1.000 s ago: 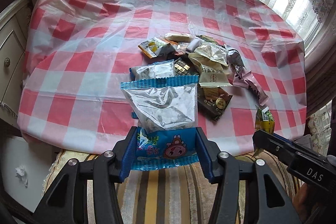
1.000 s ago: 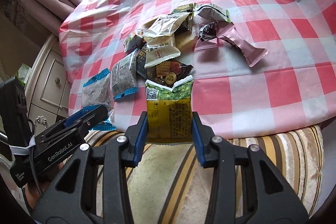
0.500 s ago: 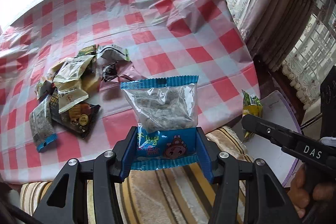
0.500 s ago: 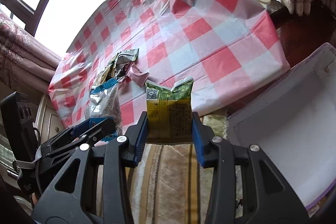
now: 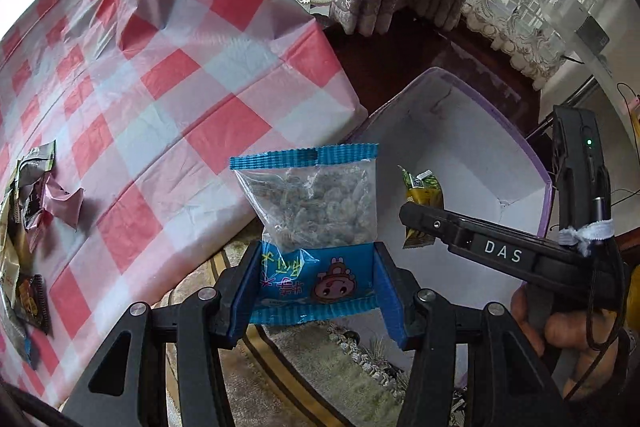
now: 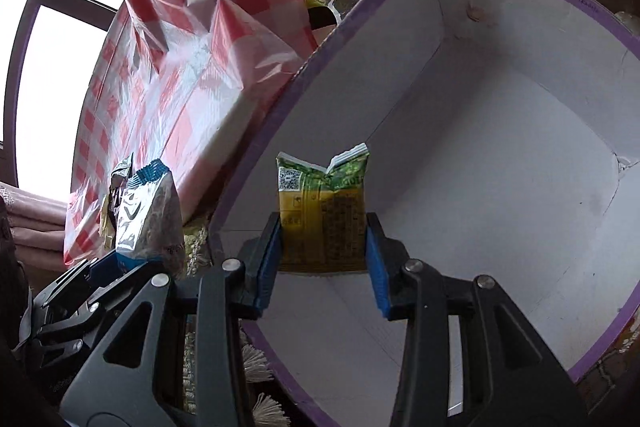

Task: Organize snacks
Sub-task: 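Carry both packets to the white box and open both tools to drop them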

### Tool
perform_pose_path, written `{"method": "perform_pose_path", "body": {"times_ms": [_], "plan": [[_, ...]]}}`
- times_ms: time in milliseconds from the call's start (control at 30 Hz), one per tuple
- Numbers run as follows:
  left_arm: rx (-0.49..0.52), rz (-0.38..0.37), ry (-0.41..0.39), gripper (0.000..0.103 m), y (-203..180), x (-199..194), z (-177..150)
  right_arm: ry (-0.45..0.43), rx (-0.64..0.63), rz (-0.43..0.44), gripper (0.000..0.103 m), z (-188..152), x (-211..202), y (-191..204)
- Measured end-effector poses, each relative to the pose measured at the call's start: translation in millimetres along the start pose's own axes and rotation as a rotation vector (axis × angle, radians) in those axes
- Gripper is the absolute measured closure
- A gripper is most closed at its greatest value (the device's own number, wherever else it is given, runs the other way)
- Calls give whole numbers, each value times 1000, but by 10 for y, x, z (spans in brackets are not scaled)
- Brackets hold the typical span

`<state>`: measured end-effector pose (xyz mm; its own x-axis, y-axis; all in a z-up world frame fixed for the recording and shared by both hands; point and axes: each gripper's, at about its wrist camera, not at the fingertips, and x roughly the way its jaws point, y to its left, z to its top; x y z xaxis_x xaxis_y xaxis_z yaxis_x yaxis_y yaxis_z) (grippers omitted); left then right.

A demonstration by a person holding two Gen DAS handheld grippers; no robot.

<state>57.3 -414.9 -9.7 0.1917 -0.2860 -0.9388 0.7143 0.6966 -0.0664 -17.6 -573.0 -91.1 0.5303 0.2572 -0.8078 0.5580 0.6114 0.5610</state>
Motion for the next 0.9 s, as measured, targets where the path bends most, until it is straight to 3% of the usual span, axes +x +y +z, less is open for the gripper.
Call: {"method": "perform_pose_path", "body": {"times_ms": [167,233,367,467,667,733,900], "plan": [[33,3,49,49,-115,132,20,11,21,-13,56,42,40,-130],[38,-4,59,48,-130,159,19,11,23,-27,46,60,44,-127],[23,-1,61,45,-104,164,24,-7,1,-67,38,75,7,-97],[3,1,33,37,-52,111,33,-55,-42,-135,29,53,-103,4],[-24,43,-119,22,102,-253,7,-185,-168,-340,23,40,-356,343],[-36,65,-186,20,168,-397,-19,-244,-229,-403,15,14,-444,499],[-70,70,-395,19,441,-778,-199,-365,-397,-390,14,-98,-638,928]]}}
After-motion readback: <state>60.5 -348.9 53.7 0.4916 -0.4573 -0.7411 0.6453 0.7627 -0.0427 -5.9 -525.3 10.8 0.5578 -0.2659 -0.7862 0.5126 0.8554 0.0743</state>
